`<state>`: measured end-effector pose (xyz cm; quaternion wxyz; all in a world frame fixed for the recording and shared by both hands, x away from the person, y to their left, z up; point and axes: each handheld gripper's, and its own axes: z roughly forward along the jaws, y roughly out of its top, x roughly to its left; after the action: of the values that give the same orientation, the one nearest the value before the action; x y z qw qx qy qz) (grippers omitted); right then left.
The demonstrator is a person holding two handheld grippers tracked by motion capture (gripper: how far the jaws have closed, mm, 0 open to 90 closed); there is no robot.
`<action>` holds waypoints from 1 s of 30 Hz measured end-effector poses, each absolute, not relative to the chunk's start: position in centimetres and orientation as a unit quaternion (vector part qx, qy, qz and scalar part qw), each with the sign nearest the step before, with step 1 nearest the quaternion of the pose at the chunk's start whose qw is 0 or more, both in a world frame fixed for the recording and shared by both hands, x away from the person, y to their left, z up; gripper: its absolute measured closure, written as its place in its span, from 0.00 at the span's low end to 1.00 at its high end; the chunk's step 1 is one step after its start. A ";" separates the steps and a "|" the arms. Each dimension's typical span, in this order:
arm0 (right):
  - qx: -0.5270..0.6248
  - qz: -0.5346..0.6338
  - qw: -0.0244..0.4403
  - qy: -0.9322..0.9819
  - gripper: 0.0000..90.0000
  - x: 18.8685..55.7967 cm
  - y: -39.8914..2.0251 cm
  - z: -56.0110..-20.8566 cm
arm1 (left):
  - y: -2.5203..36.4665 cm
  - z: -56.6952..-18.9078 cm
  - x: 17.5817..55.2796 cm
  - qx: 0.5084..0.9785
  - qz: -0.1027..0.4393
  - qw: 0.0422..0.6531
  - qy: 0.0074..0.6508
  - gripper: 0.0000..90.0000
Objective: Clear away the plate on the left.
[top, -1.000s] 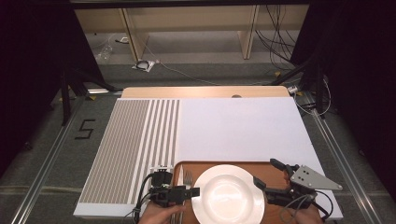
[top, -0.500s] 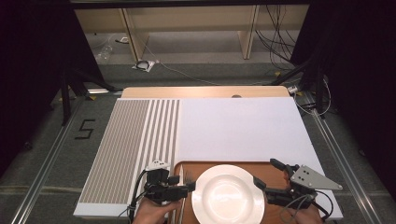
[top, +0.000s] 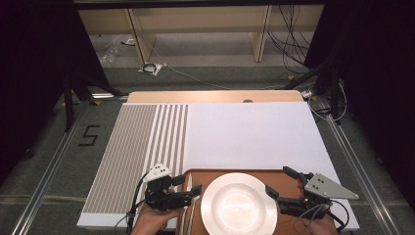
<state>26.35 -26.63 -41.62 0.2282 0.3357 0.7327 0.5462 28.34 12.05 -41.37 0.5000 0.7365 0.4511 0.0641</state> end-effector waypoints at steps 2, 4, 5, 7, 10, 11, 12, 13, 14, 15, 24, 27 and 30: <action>0.336 0.547 0.228 0.732 0.21 26.4 -26.6 -41.6 | 12.2 -41.3 28.3 0.740 0.072 0.504 0.440 0.29; 0.336 0.546 0.227 0.733 0.21 26.4 -26.7 -41.6 | 12.3 -41.4 28.4 0.740 0.073 0.509 0.433 0.28; 0.336 0.547 0.227 0.732 0.21 26.4 -26.7 -41.6 | 12.5 -41.4 28.4 0.740 0.077 0.512 0.429 0.28; 0.337 0.549 0.227 0.731 0.21 26.4 -26.7 -41.6 | 12.7 -41.3 28.4 0.738 0.090 0.518 0.422 0.28; 0.339 0.549 0.221 0.731 0.21 26.4 -26.8 -41.6 | 12.9 -41.2 28.3 0.739 0.109 0.526 0.407 0.27; 0.339 0.553 0.223 0.728 0.21 26.5 -26.8 -41.6 | 13.0 -41.1 28.3 0.740 0.113 0.528 0.401 0.27; 0.339 0.554 0.222 0.727 0.21 26.5 -26.8 -41.6 | 13.1 -41.1 28.3 0.739 0.116 0.530 0.399 0.27; 0.340 0.553 0.222 0.728 0.21 26.5 -26.8 -41.6 | 13.1 -41.1 28.3 0.739 0.119 0.532 0.397 0.27; 0.340 0.552 0.222 0.728 0.21 26.5 -26.8 -41.6 | 13.2 -41.1 28.3 0.738 0.120 0.534 0.395 0.27; 0.341 0.552 0.222 0.728 0.21 26.5 -26.8 -41.6 | 13.3 -41.1 28.3 0.735 0.121 0.537 0.395 0.27; 0.340 0.553 0.222 0.728 0.21 26.5 -26.9 -41.6 | 13.6 -41.1 28.0 0.736 0.153 0.548 0.367 0.24; 0.340 0.554 0.223 0.727 0.20 26.5 -26.8 -41.6 | 13.7 -41.1 28.0 0.734 0.155 0.553 0.362 0.24; 0.339 0.553 0.223 0.727 0.20 26.4 -26.8 -41.6 | 13.8 -41.2 28.0 0.733 0.161 0.554 0.360 0.24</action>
<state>26.43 -26.82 -41.57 0.2228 0.3395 0.7274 0.5532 27.95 13.78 -41.22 0.5543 0.7332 0.3595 0.1611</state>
